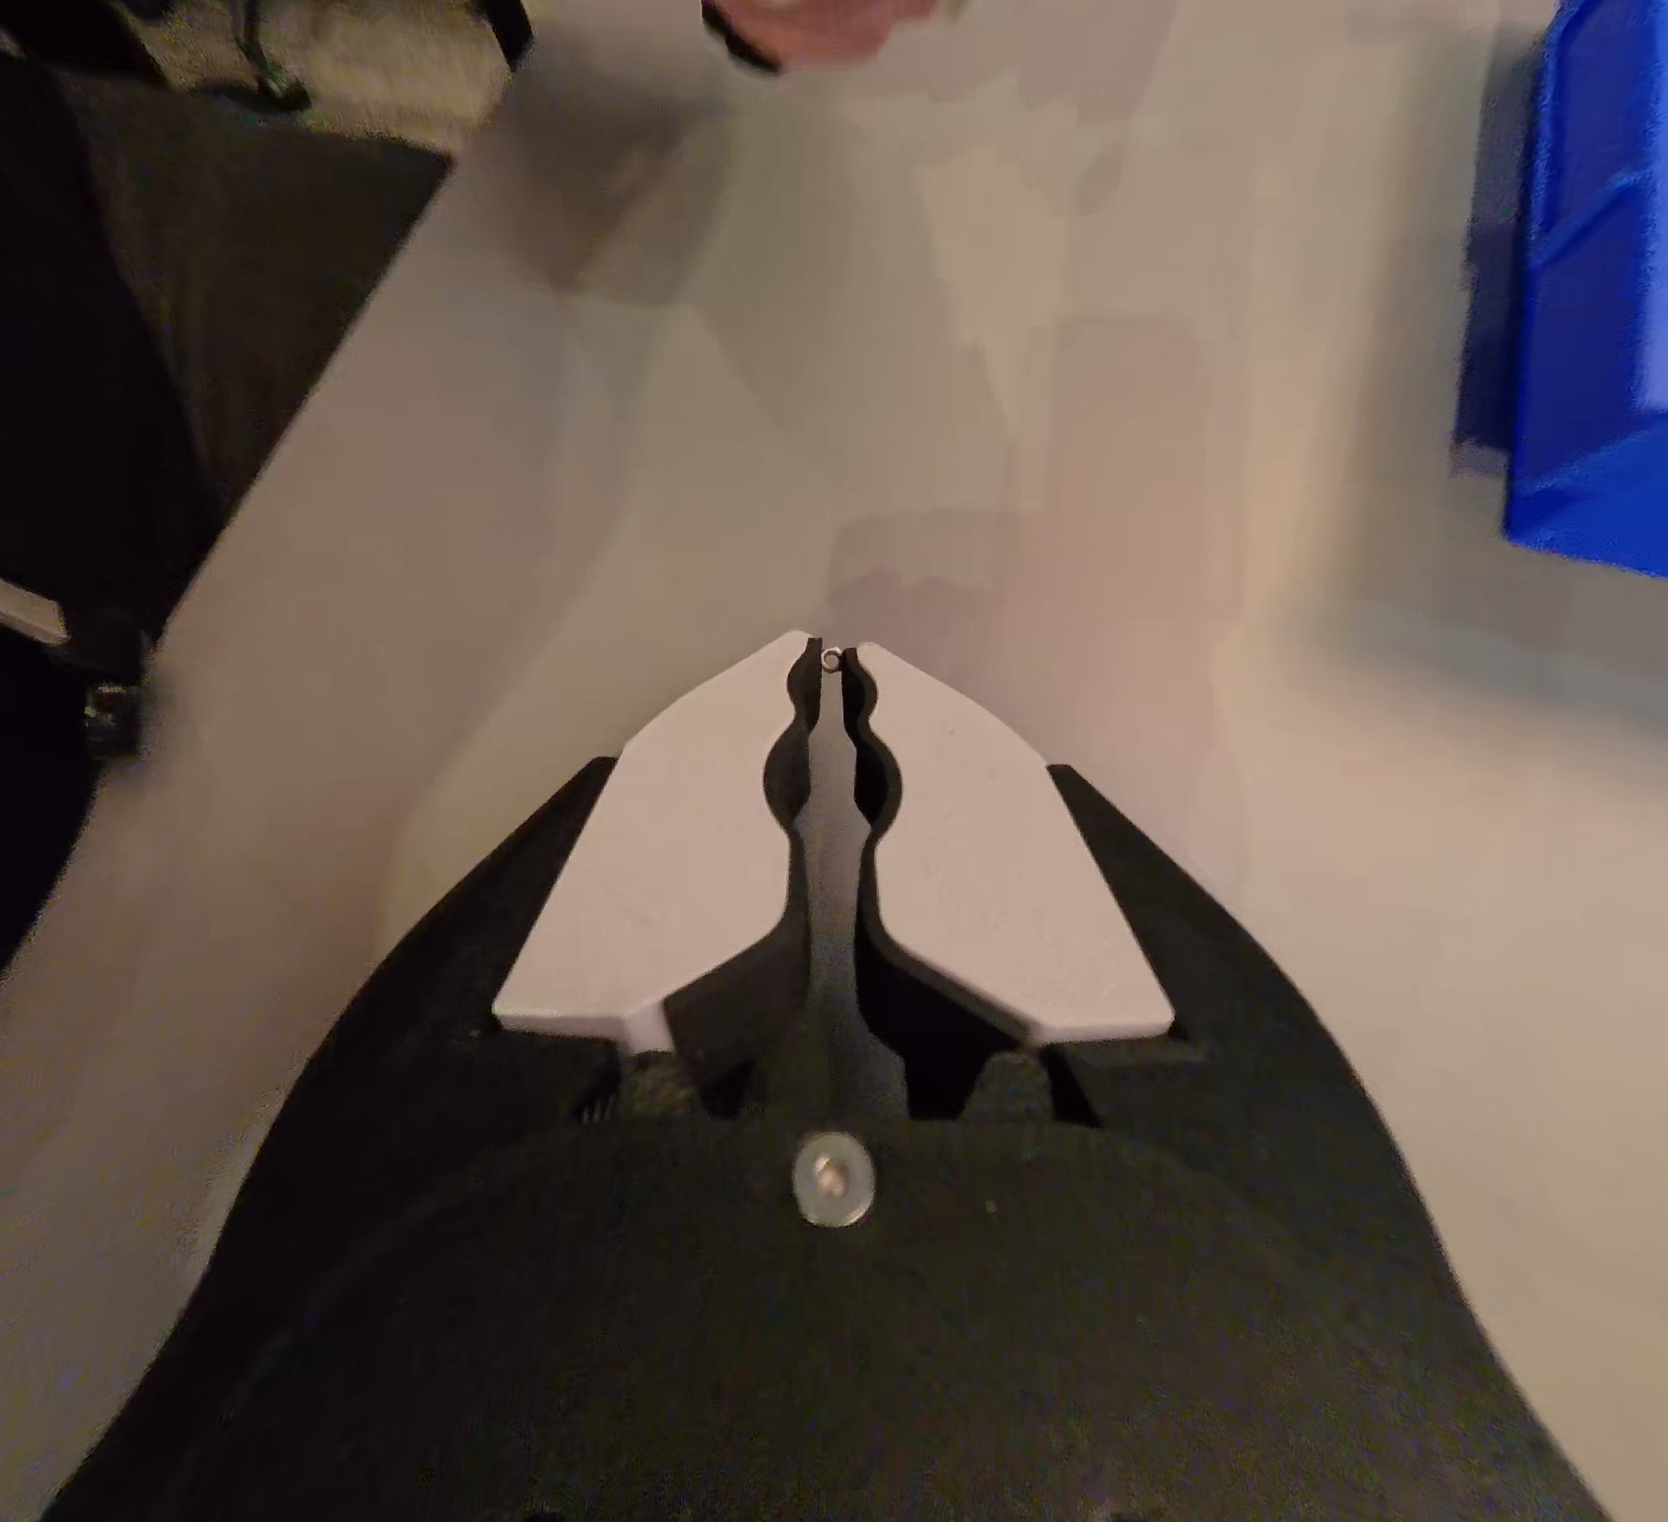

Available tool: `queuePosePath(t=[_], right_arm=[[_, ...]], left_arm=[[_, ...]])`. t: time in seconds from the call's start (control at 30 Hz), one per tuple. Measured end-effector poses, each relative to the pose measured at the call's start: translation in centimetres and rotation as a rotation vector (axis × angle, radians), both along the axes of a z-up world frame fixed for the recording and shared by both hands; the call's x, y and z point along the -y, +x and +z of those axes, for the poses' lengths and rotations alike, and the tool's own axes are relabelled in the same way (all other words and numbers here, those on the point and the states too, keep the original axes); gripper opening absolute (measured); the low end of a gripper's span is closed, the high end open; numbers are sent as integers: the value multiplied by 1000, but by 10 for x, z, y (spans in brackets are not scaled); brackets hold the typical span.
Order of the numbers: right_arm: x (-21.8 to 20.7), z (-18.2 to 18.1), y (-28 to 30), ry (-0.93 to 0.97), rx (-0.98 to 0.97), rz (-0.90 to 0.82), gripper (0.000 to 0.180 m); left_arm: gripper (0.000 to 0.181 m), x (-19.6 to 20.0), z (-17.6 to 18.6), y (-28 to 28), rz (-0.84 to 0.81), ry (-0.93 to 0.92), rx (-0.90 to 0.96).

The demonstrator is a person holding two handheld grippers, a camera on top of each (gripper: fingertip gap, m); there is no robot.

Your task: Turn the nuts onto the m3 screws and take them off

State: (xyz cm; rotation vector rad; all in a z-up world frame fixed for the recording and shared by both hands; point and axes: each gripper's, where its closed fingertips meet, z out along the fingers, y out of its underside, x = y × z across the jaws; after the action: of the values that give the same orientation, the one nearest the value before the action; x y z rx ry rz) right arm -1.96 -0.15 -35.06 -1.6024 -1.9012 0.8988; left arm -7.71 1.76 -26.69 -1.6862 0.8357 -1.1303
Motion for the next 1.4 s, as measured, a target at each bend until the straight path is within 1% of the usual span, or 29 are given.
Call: queuePosePath(t=[0.1, 0.27, 0.37, 0.43, 0.6, 0.8, 1.2, 1.4], right_arm=[[-4, 29, -7, -34, -120, -8, 4], [-14, 88, -18, -67, -358, -19, 4], [-12, 111, -26, -76, -459, 0, 4], [-11, 119, -31, -82, -502, 10, 4], [-8, 120, -38, -71, -506, 41, 4], [-3, 114, -38, -64, -471, 65, 4], [-2, 113, -38, -64, -471, 70, 4], [-2, 116, -38, -70, -509, 60, 4]], left_arm=[[0, 3, 0, 3, -27, -28, 36], [0, 7, 5, 6, -74, -85, 135], [0, 9, 8, 9, -107, -115, 190], [0, 13, 11, 11, -136, -125, 213], [0, 19, 12, 15, -174, -133, 225], [0, 19, 11, 15, -173, -121, 206], [0, 20, 10, 17, -178, -110, 186], [0, 20, 13, 16, -181, -122, 212]])
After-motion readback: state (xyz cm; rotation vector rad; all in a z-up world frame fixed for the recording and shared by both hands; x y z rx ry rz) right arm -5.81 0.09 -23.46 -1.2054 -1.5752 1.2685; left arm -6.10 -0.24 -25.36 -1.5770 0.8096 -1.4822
